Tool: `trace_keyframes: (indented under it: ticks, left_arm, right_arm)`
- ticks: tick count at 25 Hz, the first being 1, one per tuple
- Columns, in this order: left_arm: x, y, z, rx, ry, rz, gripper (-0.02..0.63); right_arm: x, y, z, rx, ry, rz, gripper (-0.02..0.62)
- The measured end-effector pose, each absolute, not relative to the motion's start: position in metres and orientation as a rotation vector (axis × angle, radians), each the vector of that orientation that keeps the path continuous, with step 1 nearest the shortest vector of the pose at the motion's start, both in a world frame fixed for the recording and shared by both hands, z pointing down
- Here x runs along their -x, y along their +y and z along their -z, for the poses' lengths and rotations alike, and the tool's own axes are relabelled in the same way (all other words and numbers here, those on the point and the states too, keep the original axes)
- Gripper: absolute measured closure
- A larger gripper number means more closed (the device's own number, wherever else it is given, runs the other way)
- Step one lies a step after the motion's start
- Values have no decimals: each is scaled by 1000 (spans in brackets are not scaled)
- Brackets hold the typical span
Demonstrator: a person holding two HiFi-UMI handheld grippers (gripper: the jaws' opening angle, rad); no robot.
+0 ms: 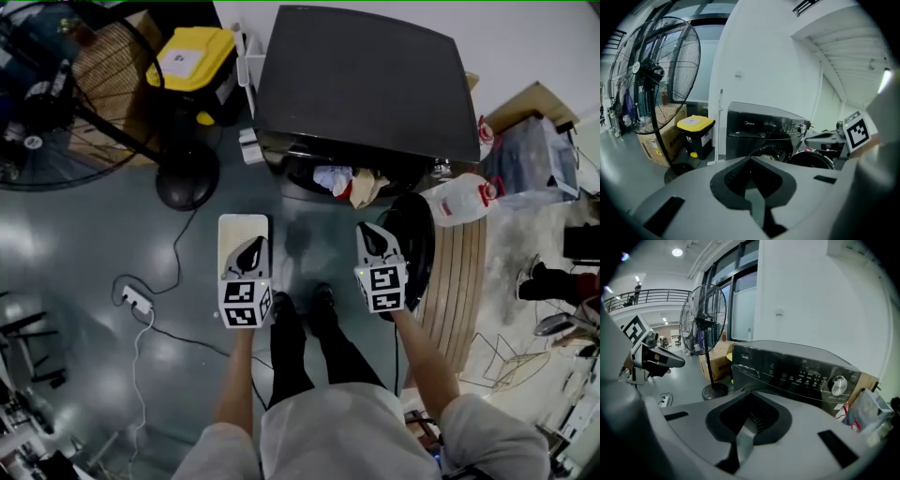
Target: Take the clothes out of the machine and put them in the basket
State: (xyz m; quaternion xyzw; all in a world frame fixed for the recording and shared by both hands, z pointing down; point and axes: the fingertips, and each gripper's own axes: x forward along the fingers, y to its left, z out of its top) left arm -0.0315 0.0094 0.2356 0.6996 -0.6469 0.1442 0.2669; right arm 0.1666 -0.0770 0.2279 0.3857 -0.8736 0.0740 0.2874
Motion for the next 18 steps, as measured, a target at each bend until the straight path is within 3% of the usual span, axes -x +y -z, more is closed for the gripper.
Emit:
trace_keyframes:
  ticks: [18]
  left_arm:
    - [44,-1,-371,-1928,-1624,-424,588]
  right_arm:
    - [-141,-72,-363,-1065,-2259,-262,571]
